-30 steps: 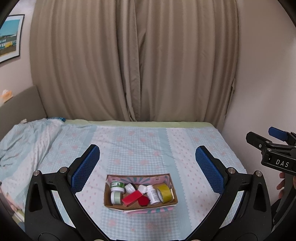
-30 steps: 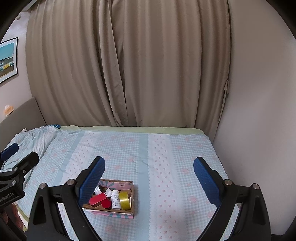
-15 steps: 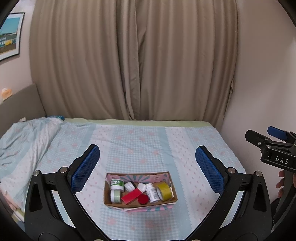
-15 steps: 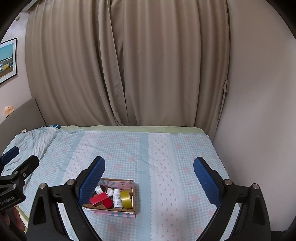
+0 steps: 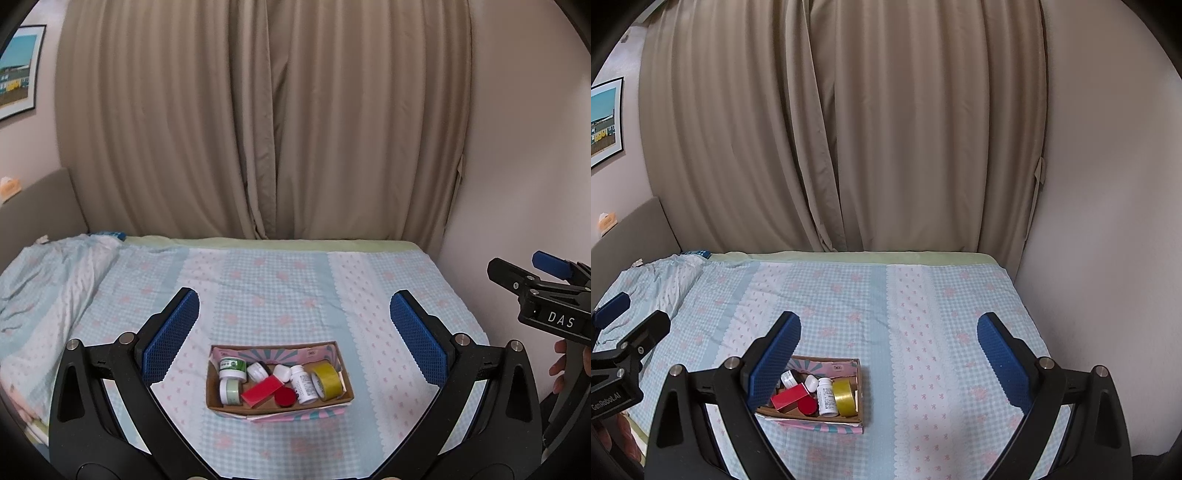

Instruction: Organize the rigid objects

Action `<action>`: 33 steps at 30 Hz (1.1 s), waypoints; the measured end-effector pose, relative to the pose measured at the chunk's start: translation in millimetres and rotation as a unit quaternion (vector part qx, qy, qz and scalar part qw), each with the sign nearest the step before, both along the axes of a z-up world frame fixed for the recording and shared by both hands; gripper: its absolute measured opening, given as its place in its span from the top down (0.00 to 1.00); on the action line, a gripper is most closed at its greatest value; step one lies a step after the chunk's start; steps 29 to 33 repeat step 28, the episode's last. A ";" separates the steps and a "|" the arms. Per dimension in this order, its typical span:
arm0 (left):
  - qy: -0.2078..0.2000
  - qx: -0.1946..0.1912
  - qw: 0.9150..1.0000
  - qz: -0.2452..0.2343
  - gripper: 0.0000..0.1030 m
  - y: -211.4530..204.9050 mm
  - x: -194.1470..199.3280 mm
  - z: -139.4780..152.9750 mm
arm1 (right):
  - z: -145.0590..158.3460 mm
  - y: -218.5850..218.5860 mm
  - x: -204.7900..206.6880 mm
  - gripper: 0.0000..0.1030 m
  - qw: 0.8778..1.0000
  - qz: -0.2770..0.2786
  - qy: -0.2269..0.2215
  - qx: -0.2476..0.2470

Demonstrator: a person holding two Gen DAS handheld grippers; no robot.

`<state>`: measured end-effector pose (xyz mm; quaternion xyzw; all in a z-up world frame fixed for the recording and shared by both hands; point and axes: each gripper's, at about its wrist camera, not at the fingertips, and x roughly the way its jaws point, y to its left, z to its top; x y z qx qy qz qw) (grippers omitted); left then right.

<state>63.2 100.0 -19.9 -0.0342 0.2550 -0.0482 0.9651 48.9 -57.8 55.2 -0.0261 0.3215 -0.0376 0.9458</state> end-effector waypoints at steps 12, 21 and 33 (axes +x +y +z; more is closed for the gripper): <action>-0.004 0.007 1.000 -0.010 0.00 -1.1 0.6 -2.6 | -1.1 1.9 1.8 0.07 1.000 -0.003 0.001 -0.003; -0.058 0.011 0.998 -0.010 0.00 -2.9 -9.4 8.2 | 0.6 1.3 2.5 0.07 1.000 -0.008 0.003 -0.004; -0.044 0.007 0.999 -0.006 0.00 -7.8 -1.4 1.1 | -0.4 -2.5 5.4 0.07 1.000 -0.012 0.012 -0.003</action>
